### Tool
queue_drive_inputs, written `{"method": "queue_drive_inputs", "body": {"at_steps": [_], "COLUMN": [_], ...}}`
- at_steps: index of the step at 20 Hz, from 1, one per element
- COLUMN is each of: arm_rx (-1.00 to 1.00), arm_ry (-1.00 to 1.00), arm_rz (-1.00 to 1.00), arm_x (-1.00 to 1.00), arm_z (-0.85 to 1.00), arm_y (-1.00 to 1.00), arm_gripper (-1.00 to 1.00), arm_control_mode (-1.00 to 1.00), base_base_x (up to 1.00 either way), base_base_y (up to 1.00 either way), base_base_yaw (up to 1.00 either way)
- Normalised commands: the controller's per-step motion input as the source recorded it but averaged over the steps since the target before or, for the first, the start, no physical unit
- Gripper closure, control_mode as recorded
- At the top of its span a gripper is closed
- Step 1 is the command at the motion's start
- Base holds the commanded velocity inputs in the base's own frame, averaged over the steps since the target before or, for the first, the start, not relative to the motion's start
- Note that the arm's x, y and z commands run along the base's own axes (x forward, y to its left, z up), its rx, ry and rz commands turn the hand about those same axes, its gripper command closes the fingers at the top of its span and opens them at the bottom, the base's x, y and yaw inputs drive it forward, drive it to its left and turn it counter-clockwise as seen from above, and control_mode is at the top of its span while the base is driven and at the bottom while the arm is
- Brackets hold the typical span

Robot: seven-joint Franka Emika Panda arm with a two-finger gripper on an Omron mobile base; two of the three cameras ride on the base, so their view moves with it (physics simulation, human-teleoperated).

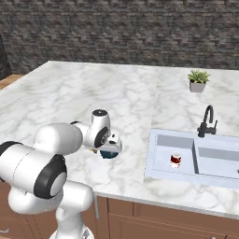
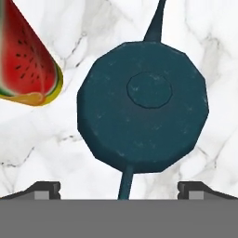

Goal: Pick the cup and teapot and place them in the sink. Then turn on the water.

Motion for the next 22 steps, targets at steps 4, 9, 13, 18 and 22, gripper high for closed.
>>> {"method": "queue_drive_inputs", "body": {"at_steps": [4, 9, 13, 18, 22], "arm_rx": [0.0, 0.0, 0.0, 0.0, 0.0], "arm_ry": [0.0, 0.0, 0.0, 0.0, 0.01], "arm_rz": [0.0, 0.0, 0.0, 0.0, 0.0], "arm_x": [0.08, 0.01, 0.0, 0.0, 0.0], "arm_z": [-0.02, -0.03, -0.1, -0.12, -0.09], "arm_y": [0.0, -0.02, 0.0, 0.0, 0.0], "arm_gripper": [-1.0, -1.0, -1.0, -1.0, -1.0], "arm_control_mode": [-1.0, -1.0, -1.0, -1.0, -1.0], "base_base_x": [0.0, 0.0, 0.0, 0.0, 0.0], "base_base_y": [0.0, 0.0, 0.0, 0.0, 0.0], "base_base_yaw": [0.0, 0.0, 0.0, 0.0, 0.0]}}
